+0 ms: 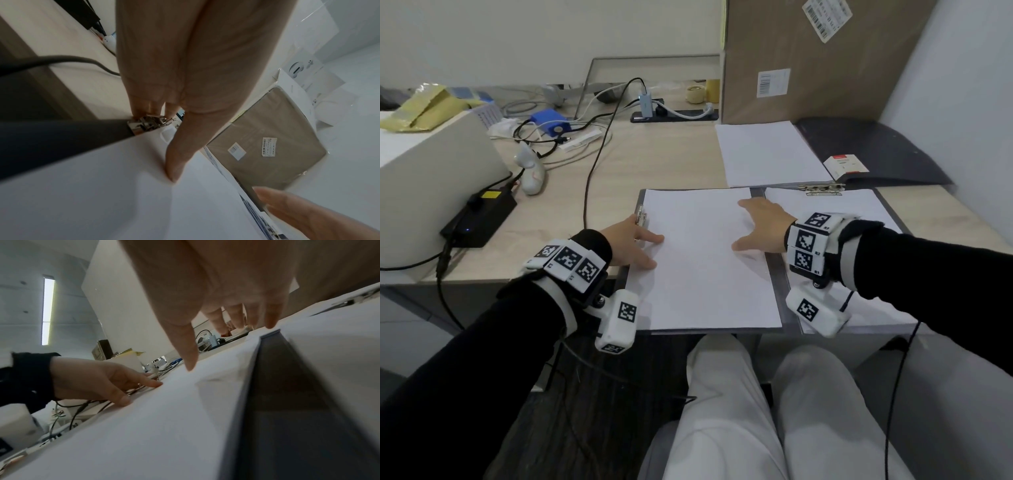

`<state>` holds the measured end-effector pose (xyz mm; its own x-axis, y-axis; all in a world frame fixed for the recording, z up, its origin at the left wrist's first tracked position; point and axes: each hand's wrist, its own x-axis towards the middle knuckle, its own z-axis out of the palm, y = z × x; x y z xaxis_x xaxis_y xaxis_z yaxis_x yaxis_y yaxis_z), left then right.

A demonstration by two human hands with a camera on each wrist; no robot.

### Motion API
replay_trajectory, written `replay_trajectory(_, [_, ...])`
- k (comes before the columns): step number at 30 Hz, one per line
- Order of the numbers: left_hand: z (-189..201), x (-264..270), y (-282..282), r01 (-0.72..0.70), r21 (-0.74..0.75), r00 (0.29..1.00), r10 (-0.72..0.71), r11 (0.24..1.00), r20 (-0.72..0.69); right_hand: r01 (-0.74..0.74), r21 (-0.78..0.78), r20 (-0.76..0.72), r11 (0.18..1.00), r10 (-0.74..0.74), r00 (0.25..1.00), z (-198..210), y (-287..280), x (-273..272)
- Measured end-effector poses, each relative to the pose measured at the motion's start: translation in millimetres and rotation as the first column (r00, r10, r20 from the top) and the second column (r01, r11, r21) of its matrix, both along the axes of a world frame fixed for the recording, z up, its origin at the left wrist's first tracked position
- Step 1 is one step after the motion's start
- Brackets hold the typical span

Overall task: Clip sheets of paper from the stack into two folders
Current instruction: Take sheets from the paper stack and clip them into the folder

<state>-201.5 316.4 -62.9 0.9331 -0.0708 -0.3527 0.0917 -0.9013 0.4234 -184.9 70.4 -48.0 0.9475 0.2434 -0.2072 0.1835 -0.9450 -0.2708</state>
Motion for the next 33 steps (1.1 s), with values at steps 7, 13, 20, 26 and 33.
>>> replay_trajectory(7, [-4,3,2,0.002,-0.021,1.000,-0.002,1.000,-0.005,-0.241,-0.125,-0.190,0.962,0.215,0.958,-12,42,3])
replay_trajectory(13, [-3,8,13,-0.032,-0.173,0.999,0.031,0.984,-0.012,-0.306,-0.186,-0.221,0.934,0.263,0.939,-42,41,5])
replay_trajectory(20, [-5,29,27,-0.338,-0.566,0.921,0.387,0.752,-0.036,-0.315,-0.186,-0.248,0.931,0.266,0.931,-46,40,9])
replay_trajectory(26, [-9,35,23,-0.373,-0.676,0.895,0.438,0.636,-0.081,-0.310,-0.169,-0.252,0.936,0.263,0.931,-44,41,9])
replay_trajectory(33, [-1,20,51,-0.314,-0.673,0.942,0.307,0.670,-0.134,-0.305,-0.170,-0.255,0.937,0.257,0.932,-45,40,10])
